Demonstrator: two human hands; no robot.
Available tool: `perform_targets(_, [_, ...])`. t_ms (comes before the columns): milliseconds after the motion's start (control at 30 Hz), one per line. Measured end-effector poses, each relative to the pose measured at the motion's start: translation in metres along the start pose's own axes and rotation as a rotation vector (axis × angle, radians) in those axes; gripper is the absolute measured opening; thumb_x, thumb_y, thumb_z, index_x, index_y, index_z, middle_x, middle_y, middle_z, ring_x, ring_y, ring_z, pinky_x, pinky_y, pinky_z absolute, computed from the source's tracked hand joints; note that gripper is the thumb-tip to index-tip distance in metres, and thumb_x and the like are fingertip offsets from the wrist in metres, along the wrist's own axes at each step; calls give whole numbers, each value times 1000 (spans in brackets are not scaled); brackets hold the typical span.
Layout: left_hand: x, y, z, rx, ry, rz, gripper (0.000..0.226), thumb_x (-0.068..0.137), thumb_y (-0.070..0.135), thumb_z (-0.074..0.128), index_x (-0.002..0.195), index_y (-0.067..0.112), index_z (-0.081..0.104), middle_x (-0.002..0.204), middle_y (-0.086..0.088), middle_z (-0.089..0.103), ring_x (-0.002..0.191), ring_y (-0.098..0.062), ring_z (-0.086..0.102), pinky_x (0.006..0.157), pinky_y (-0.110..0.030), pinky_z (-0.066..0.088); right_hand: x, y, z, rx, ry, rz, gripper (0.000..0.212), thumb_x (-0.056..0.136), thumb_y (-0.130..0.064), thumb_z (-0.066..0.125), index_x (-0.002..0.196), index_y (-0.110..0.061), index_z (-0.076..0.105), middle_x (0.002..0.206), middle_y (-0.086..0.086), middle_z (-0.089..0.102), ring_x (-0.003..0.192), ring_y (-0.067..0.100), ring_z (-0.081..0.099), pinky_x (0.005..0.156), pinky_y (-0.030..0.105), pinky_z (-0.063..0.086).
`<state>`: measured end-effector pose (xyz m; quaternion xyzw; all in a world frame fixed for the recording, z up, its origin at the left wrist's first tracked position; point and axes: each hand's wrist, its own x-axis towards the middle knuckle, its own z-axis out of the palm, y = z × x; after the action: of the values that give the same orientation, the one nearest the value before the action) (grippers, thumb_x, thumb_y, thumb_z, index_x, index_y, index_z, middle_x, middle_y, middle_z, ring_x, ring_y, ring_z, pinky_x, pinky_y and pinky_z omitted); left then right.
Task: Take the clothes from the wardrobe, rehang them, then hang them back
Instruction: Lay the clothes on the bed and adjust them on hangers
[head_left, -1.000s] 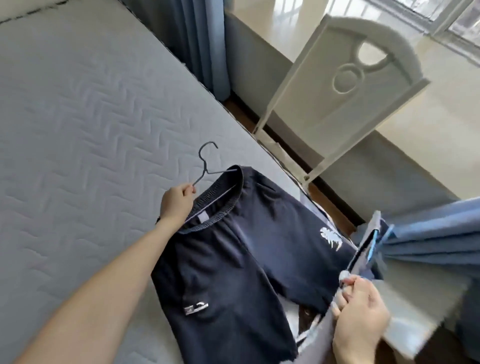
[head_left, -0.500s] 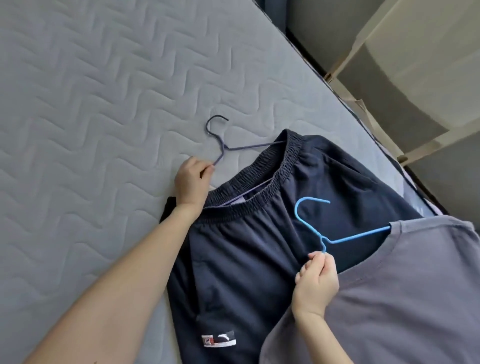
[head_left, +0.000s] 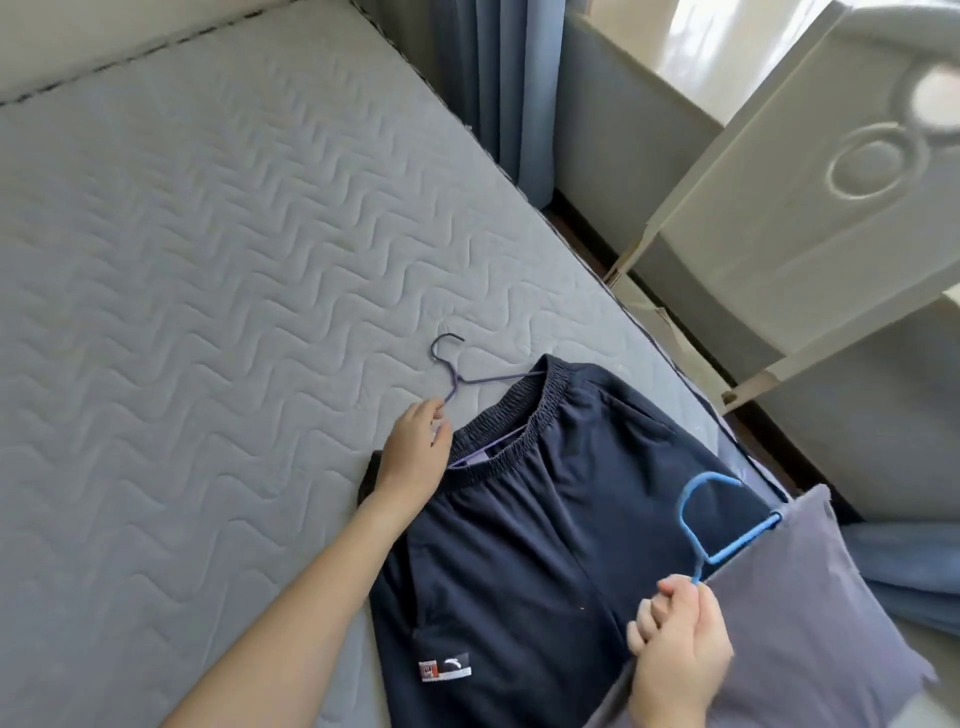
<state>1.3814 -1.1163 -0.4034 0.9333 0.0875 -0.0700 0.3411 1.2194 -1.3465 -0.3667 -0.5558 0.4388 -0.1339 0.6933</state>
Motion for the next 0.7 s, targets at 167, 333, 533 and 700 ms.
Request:
perform_targets(167, [-164,73,-50,-229,-23,157,39,91,34,45,116,15,68,109,12,66,104,-5,62,95,-27,49,-48,-87,-112,-7,-11,101,44,101,-2,27,63,-9,46,33,-13,23,23,1,17,36,6,17])
perform_targets(333, [-345,125,-100,-347,-26,113,26,91,37,44,106,34,65,102,23,66,100,1,63,86,-25,54,-142,-157,-248,-100,-27,34,34,103,-7,30,70,-2,40,35,-1,30,21,0,24,40,11,7])
perform_targets(533, [-561,128,-124,-334,6,44,32,92,31,47,111,17,69,108,6,69,102,-8,63,85,-1,39,-269,-202,-385,-38,-82,-184,35,102,-13,34,70,-10,47,37,-11,31,29,-1,27,37,7,24])
perform_targets(700, [-721,82,-134,-404,42,-91,17,91,36,46,96,45,60,102,13,70,100,-1,63,89,-18,46,-343,-187,-446,-13,-181,-191,32,97,-15,37,66,-13,48,38,-13,30,30,0,27,36,11,22])
